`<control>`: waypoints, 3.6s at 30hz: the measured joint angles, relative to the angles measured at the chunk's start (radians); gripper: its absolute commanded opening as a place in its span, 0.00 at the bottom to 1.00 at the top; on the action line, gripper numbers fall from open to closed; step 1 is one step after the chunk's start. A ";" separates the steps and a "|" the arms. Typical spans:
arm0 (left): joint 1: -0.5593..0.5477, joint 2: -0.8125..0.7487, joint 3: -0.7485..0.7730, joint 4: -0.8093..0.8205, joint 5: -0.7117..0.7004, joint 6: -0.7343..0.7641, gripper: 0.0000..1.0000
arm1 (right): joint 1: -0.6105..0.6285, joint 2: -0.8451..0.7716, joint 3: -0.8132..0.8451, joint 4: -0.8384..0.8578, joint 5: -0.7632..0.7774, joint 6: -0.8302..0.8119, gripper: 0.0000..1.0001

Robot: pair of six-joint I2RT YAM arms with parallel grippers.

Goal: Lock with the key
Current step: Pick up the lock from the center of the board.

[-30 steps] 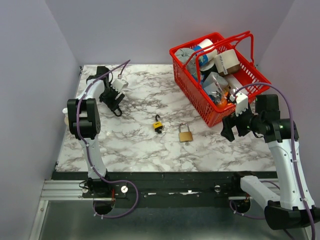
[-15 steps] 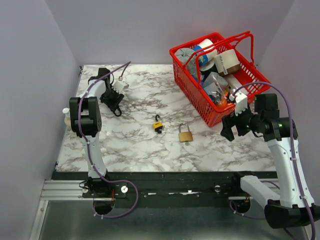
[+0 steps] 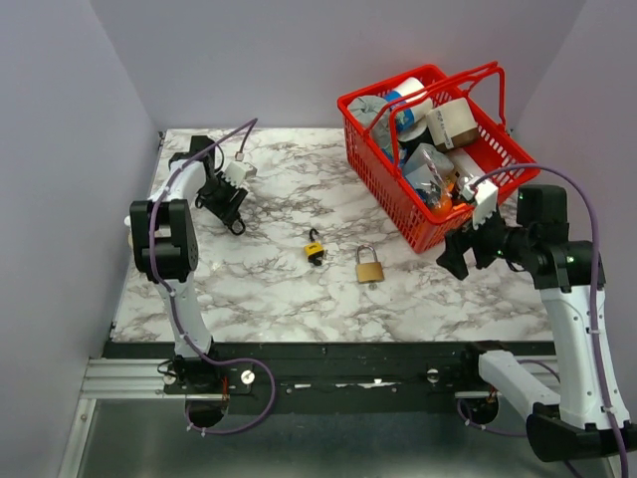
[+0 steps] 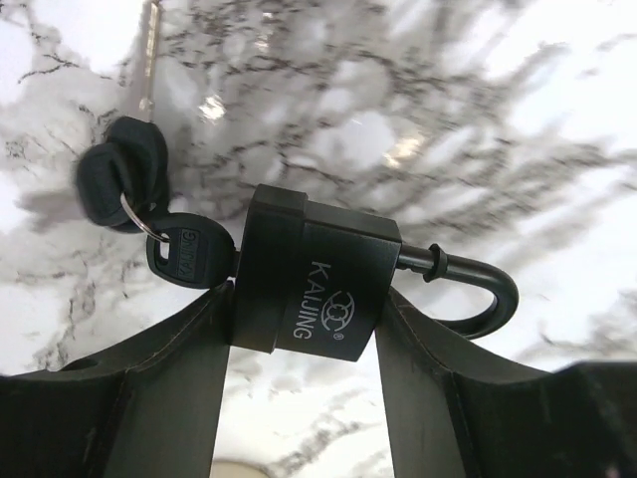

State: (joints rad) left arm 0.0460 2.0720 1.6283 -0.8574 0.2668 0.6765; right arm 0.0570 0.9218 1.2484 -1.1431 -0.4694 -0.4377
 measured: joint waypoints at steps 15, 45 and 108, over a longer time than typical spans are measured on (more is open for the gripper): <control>-0.151 -0.411 -0.003 -0.360 0.373 0.106 0.02 | 0.061 -0.024 0.028 0.187 -0.272 -0.158 1.00; -0.594 -0.566 0.014 -0.500 0.822 0.169 0.02 | 0.864 0.080 -0.114 0.684 -0.148 -0.898 0.68; -0.171 -0.832 -0.088 -0.254 0.570 -0.177 0.99 | 0.803 0.362 0.128 0.362 0.035 -0.387 0.01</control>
State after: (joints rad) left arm -0.1246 1.2404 1.5406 -1.1118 0.8368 0.4992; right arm 0.8604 1.2835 1.3766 -0.7815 -0.4343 -0.8249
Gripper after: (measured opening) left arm 0.987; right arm 0.421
